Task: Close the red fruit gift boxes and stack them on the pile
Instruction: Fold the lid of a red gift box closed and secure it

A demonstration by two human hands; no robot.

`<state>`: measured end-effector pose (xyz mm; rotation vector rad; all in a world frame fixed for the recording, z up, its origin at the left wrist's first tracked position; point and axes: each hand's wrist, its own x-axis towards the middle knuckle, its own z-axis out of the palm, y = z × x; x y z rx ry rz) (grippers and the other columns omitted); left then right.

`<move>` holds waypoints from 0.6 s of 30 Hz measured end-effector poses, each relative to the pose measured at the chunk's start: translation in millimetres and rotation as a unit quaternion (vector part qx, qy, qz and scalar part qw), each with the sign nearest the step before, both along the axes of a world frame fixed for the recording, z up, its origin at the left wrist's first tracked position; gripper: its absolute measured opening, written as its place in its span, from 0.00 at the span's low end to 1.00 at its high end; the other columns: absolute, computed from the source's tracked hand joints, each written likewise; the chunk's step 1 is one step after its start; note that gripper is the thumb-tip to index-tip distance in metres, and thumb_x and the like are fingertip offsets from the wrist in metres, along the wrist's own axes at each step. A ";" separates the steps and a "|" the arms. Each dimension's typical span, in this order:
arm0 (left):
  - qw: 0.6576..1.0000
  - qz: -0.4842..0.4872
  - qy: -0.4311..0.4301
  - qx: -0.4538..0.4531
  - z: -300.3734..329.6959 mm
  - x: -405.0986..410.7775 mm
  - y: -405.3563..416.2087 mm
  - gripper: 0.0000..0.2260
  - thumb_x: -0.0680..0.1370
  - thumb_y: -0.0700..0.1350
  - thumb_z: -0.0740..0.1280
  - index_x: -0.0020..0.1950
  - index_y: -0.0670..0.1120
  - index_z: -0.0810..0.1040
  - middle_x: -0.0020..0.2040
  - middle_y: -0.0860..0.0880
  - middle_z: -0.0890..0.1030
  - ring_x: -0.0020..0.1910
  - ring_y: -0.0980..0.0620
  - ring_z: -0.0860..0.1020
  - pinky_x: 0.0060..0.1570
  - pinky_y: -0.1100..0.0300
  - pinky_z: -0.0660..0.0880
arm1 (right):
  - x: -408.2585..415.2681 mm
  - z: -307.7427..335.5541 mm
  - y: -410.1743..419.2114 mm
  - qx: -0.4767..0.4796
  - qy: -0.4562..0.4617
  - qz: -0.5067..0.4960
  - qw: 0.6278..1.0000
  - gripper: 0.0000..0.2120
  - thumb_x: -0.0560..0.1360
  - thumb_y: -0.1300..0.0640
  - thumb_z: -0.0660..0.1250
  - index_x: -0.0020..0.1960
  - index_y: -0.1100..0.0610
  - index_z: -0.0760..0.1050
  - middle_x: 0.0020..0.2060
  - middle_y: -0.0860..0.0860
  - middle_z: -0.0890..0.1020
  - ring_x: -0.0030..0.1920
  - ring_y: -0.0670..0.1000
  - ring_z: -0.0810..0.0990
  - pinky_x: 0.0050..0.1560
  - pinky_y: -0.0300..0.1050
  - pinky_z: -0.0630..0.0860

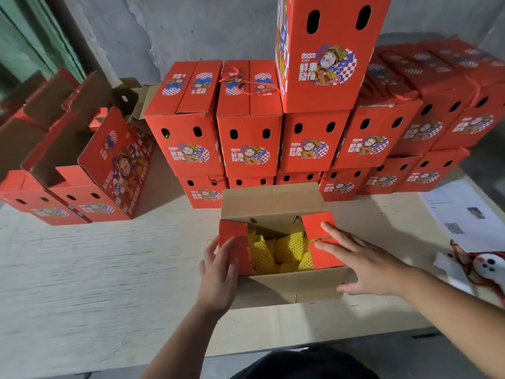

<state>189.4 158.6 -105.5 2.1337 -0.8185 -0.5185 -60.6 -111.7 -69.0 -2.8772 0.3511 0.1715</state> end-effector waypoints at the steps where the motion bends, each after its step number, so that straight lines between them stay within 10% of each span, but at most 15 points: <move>1: 1.000 -0.007 0.005 -0.002 2.1 0.1 1.6 0.21 0.84 0.56 0.53 0.78 0.62 0.65 0.78 0.56 0.58 0.74 0.47 0.59 0.75 0.48 0.59 | 2.4 0.9 -1.9 -0.013 0.011 0.011 1.000 0.54 0.71 0.40 0.77 0.81 0.31 0.42 0.81 0.40 0.30 0.83 0.48 0.42 0.77 0.49 0.60; 6: 0.997 -0.071 0.024 -0.010 8.9 15.9 15.0 0.29 0.77 0.62 0.46 0.79 0.65 0.64 0.77 0.56 0.59 0.73 0.49 0.59 0.75 0.52 0.56 | 0.8 3.5 -9.1 -0.059 0.056 0.024 0.996 0.57 0.72 0.61 0.76 0.80 0.30 0.39 0.80 0.38 0.29 0.83 0.52 0.56 0.72 0.49 0.71; 12: 0.972 -0.169 0.154 -0.051 18.4 53.7 28.0 0.24 0.85 0.45 0.50 0.81 0.55 0.66 0.77 0.49 0.60 0.80 0.46 0.64 0.77 0.48 0.67 | -4.6 -6.8 -10.9 0.068 0.018 -0.028 0.997 0.49 0.71 0.59 0.76 0.80 0.30 0.55 0.81 0.32 0.38 0.76 0.43 0.67 0.47 0.32 0.76; 15: 0.961 -0.203 0.188 -0.023 25.3 62.9 23.8 0.28 0.82 0.39 0.53 0.78 0.62 0.69 0.75 0.55 0.60 0.76 0.48 0.64 0.66 0.60 0.75 | -0.5 -10.3 -2.6 0.250 -0.045 -0.113 0.961 0.32 0.78 0.36 0.69 0.77 0.26 0.59 0.80 0.31 0.54 0.80 0.41 0.60 0.68 0.39 0.68; 18: 0.957 -0.156 0.242 -0.043 27.0 60.5 18.4 0.26 0.83 0.28 0.59 0.70 0.55 0.76 0.72 0.51 0.62 0.75 0.41 0.65 0.62 0.51 0.80 | 13.5 -16.6 15.9 0.403 -0.132 -0.274 0.863 0.39 0.70 0.19 0.61 0.77 0.29 0.60 0.72 0.32 0.68 0.74 0.43 0.69 0.70 0.39 0.68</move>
